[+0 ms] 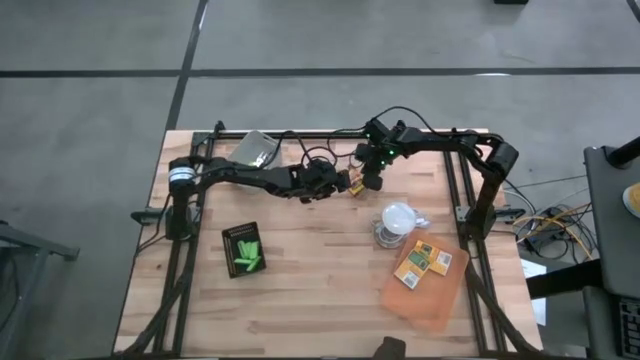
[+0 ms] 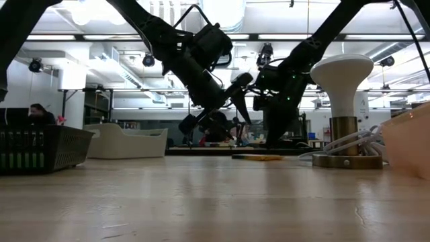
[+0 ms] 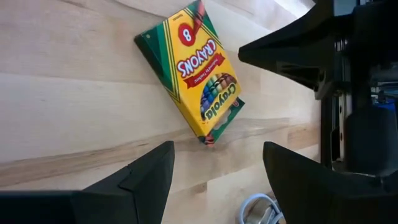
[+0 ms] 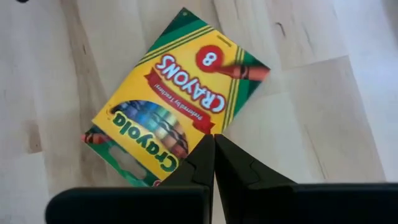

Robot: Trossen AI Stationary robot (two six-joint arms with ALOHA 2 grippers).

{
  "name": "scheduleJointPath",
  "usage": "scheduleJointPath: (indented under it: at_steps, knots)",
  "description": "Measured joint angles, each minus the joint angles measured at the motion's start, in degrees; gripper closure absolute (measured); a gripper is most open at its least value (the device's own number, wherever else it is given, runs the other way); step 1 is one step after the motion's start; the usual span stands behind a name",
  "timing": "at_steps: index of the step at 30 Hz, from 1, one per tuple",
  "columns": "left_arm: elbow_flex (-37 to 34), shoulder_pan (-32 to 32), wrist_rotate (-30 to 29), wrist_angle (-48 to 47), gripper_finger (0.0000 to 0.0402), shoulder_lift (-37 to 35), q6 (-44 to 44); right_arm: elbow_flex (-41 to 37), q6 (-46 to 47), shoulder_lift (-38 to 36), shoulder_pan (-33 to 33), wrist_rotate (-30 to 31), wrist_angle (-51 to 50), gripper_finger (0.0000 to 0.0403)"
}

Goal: Pick & Place School Supplies
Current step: Put the yellow yellow crayon box into the orange bin

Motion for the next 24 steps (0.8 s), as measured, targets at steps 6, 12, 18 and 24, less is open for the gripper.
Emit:
scheduleJointPath:
  at_steps: [6, 12, 18, 24]
  knots:
    - [0.00, 0.00, 0.00, -0.03, 0.0149, 0.00, 0.03, -1.03, -0.37, 0.24, 0.09, -0.26, 0.07, 0.0394]
    - [0.00, 0.00, 0.02, -0.09, 0.0149, -0.03, 0.09, -1.42, -0.38, 0.23, 0.09, -0.43, 0.20, 0.0394]
    - [0.00, 0.00, 0.02, -0.09, 0.0149, -0.04, 0.41, -1.85, -0.15, 0.22, 0.24, -0.87, 0.21, 0.0394]
    - [0.00, 0.00, 0.02, -0.11, 0.0149, -0.04, 0.40, -3.35, -0.01, 0.03, 0.28, -1.03, 0.49, 0.0394]
